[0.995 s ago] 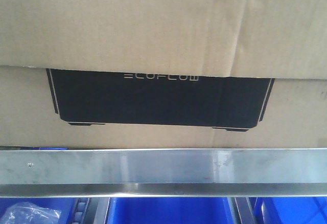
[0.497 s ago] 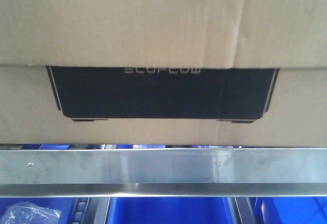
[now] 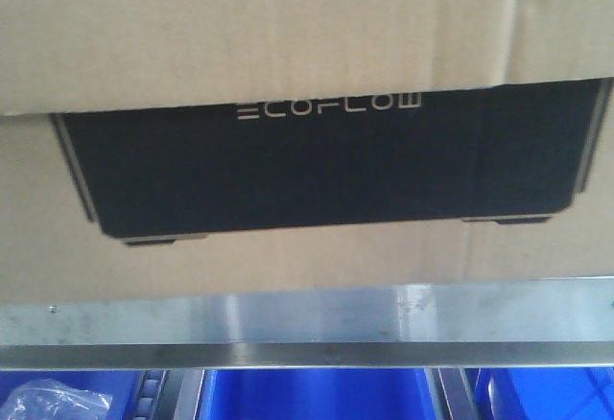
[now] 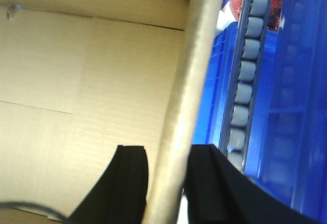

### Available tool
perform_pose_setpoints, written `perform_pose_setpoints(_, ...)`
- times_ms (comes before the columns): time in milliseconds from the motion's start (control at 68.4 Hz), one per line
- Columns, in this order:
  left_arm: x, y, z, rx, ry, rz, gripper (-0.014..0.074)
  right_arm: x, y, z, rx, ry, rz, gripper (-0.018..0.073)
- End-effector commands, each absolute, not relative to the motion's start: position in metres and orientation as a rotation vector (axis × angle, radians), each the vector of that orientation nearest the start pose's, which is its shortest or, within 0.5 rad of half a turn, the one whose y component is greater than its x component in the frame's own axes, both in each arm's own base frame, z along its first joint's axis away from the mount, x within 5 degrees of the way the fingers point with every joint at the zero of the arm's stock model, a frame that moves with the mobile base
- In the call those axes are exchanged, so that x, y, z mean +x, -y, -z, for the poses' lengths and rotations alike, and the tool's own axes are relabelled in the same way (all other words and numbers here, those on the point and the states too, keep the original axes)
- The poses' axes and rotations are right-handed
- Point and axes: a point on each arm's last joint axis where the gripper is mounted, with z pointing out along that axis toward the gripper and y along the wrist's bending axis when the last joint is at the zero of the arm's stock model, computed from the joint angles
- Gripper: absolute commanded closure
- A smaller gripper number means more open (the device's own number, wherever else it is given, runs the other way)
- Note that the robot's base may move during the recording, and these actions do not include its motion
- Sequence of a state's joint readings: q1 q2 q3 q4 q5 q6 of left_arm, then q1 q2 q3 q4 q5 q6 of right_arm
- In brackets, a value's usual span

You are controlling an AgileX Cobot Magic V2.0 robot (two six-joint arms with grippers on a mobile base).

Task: Grab box from left shelf to table start
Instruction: 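Lift the box with both grippers and pull it off the shelf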

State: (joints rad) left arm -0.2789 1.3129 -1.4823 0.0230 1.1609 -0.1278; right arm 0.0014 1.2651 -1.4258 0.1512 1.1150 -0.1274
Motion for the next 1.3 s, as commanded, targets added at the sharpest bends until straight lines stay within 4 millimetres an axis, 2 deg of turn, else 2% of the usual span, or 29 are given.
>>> perform_pose_setpoints(0,0.225,0.068,-0.448,0.188,-2.278,0.237,0.0688,0.232,-0.013,-0.443,-0.105,-2.262,-0.155,0.0496)
perform_pose_setpoints(234,0.185,0.056,-0.456,0.180,-2.187,0.253,0.0688,0.203,-0.014,-0.432,-0.104,-2.268,-0.160,0.0496)
perform_pose_setpoints(439,0.151,0.046,-0.460,0.174,-2.106,0.267,0.0688,0.168,-0.015,-0.423,-0.103,-2.248,-0.187,0.0496)
perform_pose_setpoints(761,0.089,0.028,-0.474,0.164,-1.962,0.289,0.0688,0.096,-0.018,-0.443,-0.124,-2.085,-0.209,0.0496)
perform_pose_setpoints(922,0.066,0.021,-0.477,0.162,-1.929,0.294,0.0688,0.065,-0.018,-0.450,-0.133,-2.000,-0.202,0.0496)
perform_pose_setpoints(1068,0.051,0.018,-0.478,0.162,-1.901,0.313,0.0688,0.048,-0.021,-0.453,-0.141,-1.950,-0.237,0.0496)
perform_pose_setpoints(1287,0.033,0.018,-0.481,0.170,-1.857,0.396,0.0688,0.037,-0.026,-0.455,-0.153,-1.916,-0.312,0.0496)
